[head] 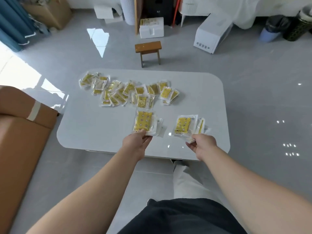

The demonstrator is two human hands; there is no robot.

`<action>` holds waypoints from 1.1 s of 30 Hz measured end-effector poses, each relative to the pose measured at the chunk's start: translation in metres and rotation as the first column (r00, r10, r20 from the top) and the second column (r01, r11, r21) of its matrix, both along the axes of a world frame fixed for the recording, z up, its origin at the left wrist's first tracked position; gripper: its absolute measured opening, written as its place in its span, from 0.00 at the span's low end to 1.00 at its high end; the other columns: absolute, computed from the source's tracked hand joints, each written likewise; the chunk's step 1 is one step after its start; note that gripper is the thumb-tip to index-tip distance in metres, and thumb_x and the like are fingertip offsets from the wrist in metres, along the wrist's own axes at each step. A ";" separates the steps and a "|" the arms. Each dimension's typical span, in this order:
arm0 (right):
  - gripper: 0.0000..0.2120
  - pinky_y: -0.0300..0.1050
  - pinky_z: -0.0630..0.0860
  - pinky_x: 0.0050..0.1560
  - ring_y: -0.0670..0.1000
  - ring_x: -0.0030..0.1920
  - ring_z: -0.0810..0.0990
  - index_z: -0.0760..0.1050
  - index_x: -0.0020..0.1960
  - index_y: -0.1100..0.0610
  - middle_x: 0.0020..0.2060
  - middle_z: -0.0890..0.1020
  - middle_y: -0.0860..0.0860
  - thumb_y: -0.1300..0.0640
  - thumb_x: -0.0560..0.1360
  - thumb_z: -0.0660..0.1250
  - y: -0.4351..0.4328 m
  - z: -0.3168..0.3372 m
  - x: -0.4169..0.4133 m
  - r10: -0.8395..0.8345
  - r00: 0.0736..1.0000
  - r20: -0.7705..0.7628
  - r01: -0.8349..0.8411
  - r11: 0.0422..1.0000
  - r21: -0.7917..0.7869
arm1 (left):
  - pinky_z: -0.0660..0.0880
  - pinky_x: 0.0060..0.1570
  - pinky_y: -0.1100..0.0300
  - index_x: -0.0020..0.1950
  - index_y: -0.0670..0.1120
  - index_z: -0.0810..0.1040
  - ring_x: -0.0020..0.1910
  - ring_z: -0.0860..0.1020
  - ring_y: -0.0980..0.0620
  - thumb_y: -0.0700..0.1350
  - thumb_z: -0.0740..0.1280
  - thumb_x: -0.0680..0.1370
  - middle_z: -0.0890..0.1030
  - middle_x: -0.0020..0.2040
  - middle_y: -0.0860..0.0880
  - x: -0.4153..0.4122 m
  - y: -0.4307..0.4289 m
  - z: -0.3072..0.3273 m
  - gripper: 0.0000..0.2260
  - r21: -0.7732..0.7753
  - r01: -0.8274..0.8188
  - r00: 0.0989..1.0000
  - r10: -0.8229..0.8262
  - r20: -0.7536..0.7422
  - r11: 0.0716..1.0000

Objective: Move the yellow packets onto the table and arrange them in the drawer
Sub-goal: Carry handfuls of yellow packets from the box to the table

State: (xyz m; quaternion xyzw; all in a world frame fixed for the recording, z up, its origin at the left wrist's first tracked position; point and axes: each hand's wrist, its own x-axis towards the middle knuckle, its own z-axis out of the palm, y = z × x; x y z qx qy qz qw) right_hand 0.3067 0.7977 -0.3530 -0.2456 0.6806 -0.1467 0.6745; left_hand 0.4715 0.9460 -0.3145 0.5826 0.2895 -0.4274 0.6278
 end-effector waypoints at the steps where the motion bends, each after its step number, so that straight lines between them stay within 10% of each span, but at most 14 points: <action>1: 0.07 0.50 0.83 0.42 0.59 0.48 0.84 0.77 0.55 0.63 0.52 0.82 0.61 0.71 0.78 0.66 -0.016 -0.009 0.009 -0.002 1.000 -0.007 0.002 1.000 0.016 | 0.81 0.55 0.54 0.60 0.35 0.76 0.48 0.84 0.45 0.35 0.68 0.80 0.83 0.51 0.39 0.007 -0.016 -0.007 0.09 0.006 0.007 1.000 -0.007 -0.006 1.000; 23: 0.05 0.43 0.79 0.29 0.54 0.39 0.80 0.75 0.54 0.59 0.48 0.80 0.59 0.67 0.79 0.66 -0.328 -0.261 0.217 0.119 0.990 -0.073 -0.106 0.982 0.158 | 0.83 0.51 0.54 0.54 0.35 0.77 0.49 0.85 0.46 0.35 0.67 0.81 0.84 0.49 0.40 0.176 -0.312 -0.284 0.04 0.094 -0.144 0.967 0.161 -0.196 0.985; 28: 0.10 0.46 0.85 0.39 0.53 0.35 0.80 0.75 0.60 0.60 0.44 0.79 0.57 0.66 0.79 0.67 -0.345 -0.299 0.237 0.253 0.952 -0.173 -0.224 0.960 0.171 | 0.84 0.43 0.59 0.59 0.41 0.80 0.38 0.84 0.52 0.41 0.71 0.79 0.84 0.45 0.47 0.177 -0.316 -0.334 0.09 0.309 -0.054 0.971 0.122 -0.206 0.950; 33: 0.11 0.45 0.82 0.28 0.54 0.30 0.83 0.78 0.57 0.59 0.46 0.84 0.57 0.64 0.74 0.67 -0.345 -0.314 0.241 0.436 0.829 -0.349 -0.417 0.899 0.133 | 0.81 0.37 0.62 0.59 0.45 0.78 0.38 0.82 0.52 0.46 0.68 0.81 0.83 0.43 0.50 0.169 -0.313 -0.351 0.08 0.469 0.106 0.977 -0.003 -0.214 0.877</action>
